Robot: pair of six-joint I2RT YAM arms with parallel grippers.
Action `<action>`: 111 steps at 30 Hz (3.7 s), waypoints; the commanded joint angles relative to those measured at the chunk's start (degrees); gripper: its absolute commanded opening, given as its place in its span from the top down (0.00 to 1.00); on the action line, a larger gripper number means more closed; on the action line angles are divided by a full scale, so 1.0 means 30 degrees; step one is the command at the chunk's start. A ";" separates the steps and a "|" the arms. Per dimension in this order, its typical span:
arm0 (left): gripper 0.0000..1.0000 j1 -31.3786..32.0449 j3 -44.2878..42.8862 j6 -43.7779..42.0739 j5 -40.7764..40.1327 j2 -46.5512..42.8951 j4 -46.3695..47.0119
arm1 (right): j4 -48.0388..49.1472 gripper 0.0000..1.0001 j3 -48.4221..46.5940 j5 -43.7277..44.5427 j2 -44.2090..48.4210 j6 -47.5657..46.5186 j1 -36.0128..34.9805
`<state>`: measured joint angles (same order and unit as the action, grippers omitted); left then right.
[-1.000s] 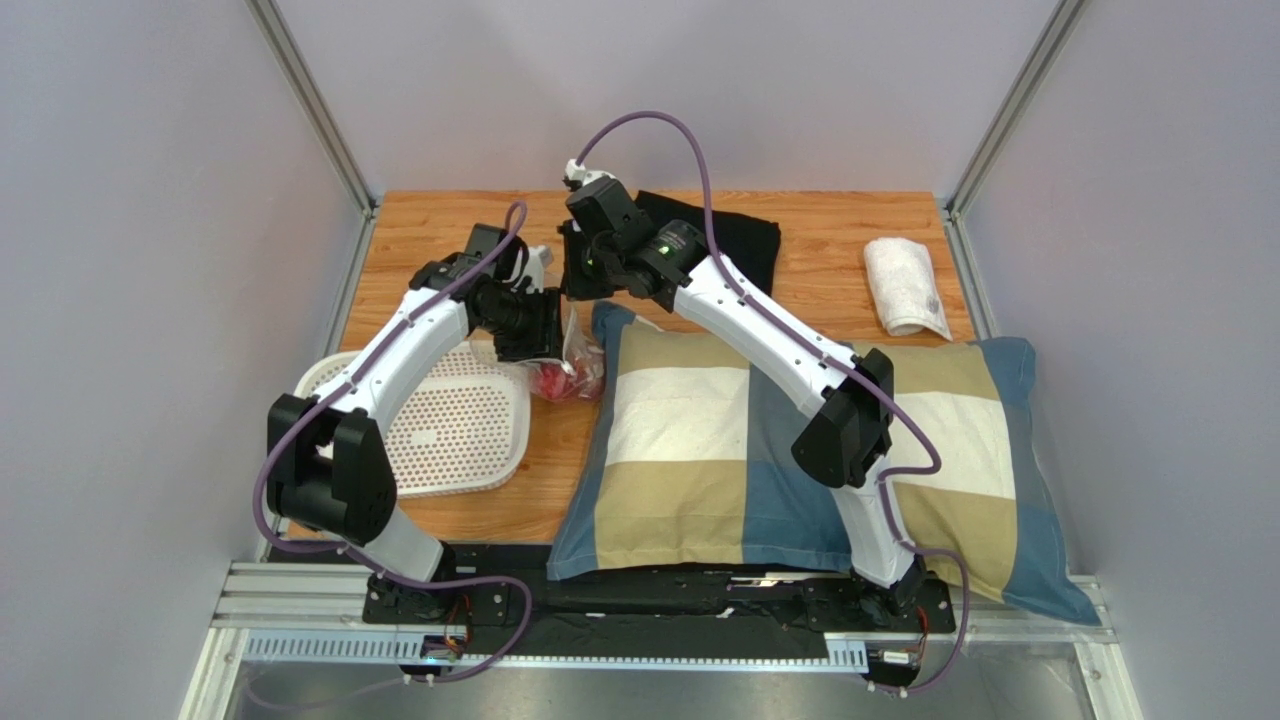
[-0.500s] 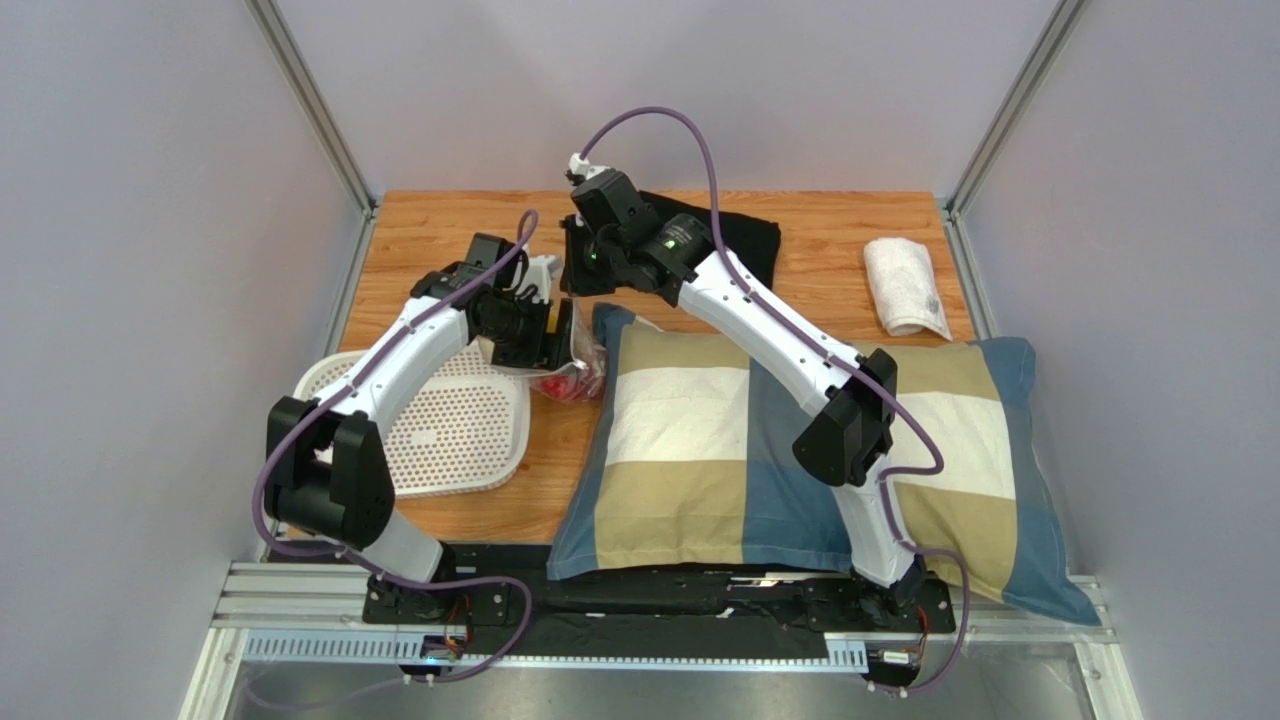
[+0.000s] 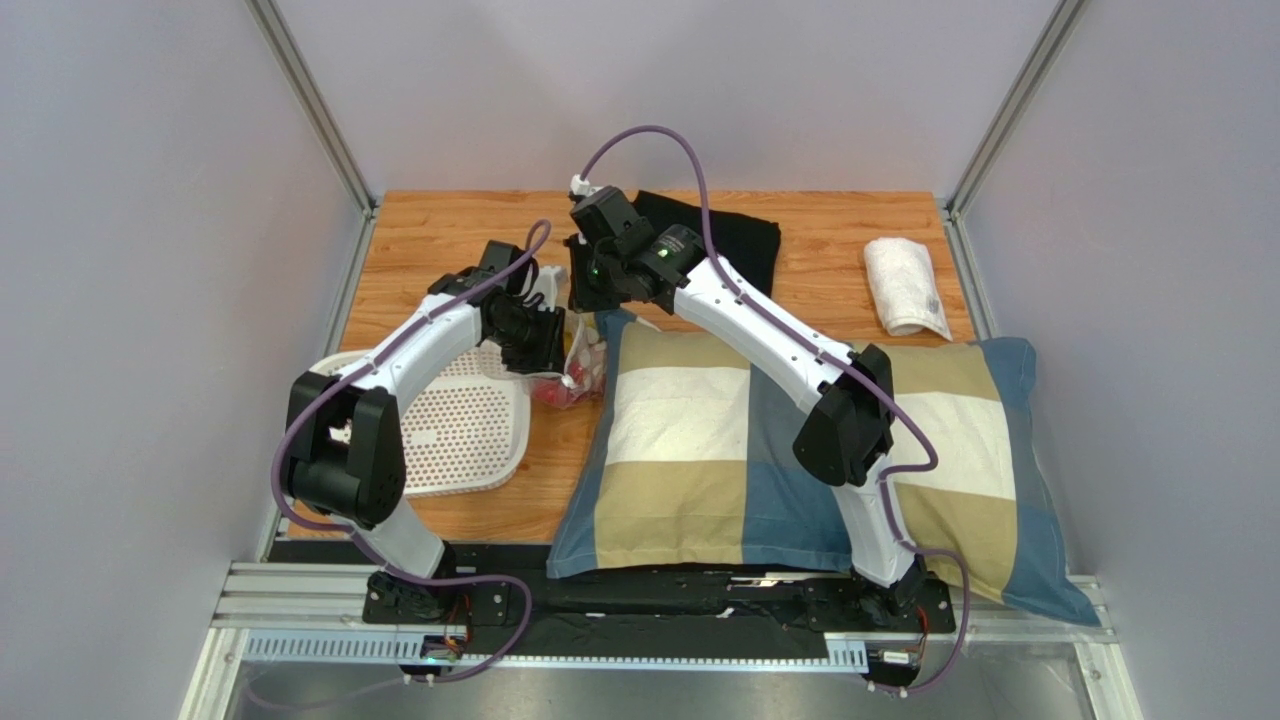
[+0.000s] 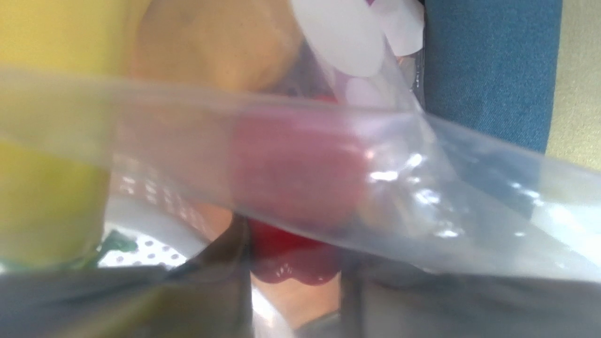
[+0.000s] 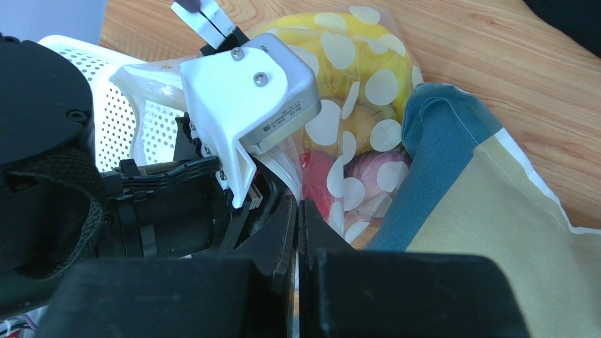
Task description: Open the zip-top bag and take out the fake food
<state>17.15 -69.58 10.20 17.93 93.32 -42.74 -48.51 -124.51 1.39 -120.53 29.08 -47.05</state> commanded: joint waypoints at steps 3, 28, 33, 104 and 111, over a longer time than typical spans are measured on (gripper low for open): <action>0.96 0.0027 -0.1322 0.0291 -0.1465 -0.2128 0.0274 | 0.1051 1.00 0.0340 -0.0111 0.1504 -0.0289 0.0096; 1.00 0.0027 0.0952 1.3441 -1.1719 -1.6223 -1.0738 | 0.0995 1.00 0.0048 0.1442 0.1680 -0.2574 0.0067; 1.00 -0.0003 0.5427 1.5585 -1.1923 -1.6048 -1.0310 | 0.1053 1.00 0.0399 0.1354 0.1943 -0.2399 0.0038; 0.25 -0.0706 -0.5166 0.9315 -0.4981 0.4840 -0.1633 | 0.0936 1.00 -0.1974 -0.2104 -0.0399 0.1146 0.0858; 0.18 -0.0735 -0.3936 1.0164 -0.4630 0.5250 0.1120 | 0.1053 1.00 -0.0981 -0.2191 -0.0370 0.1117 0.0917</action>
<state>15.22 -82.52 37.71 4.34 108.73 -44.58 -47.31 -127.76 -3.81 -122.58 31.73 -44.53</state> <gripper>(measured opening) 0.817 0.010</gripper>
